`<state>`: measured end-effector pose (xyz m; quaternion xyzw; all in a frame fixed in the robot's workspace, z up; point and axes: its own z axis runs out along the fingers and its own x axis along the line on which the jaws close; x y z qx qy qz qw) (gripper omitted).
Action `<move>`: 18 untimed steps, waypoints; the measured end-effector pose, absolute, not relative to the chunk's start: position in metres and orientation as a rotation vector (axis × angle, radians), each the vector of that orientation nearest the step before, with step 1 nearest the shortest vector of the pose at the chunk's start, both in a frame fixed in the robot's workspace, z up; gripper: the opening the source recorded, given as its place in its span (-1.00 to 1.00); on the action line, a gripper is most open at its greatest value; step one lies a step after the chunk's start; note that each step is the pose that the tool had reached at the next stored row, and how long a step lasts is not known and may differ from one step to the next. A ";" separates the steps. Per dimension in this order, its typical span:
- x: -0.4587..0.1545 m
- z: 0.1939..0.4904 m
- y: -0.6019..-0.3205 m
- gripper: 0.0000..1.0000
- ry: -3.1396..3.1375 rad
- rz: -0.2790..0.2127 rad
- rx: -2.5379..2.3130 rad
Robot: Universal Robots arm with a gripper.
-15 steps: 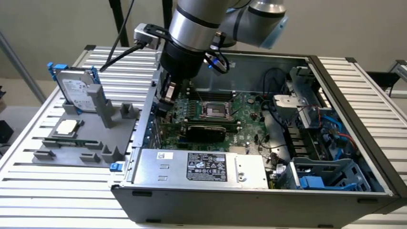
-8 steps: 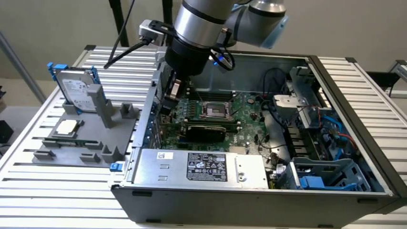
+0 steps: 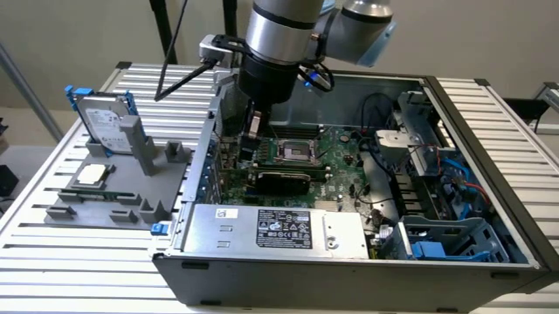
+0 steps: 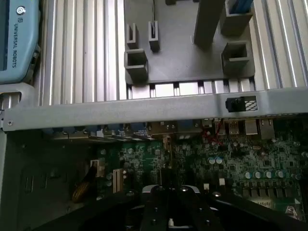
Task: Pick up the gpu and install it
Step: 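Press down on the gpu until it lock into place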
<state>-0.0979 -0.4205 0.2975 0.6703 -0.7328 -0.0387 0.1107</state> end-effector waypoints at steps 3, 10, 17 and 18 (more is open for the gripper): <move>-0.095 0.297 -0.421 -0.79 -2.185 -0.063 1.995; -0.085 0.297 -0.420 -0.79 -2.235 0.016 2.034; -0.085 0.297 -0.420 -0.79 -2.234 0.015 2.034; -0.085 0.297 -0.421 -0.79 -2.234 0.015 2.034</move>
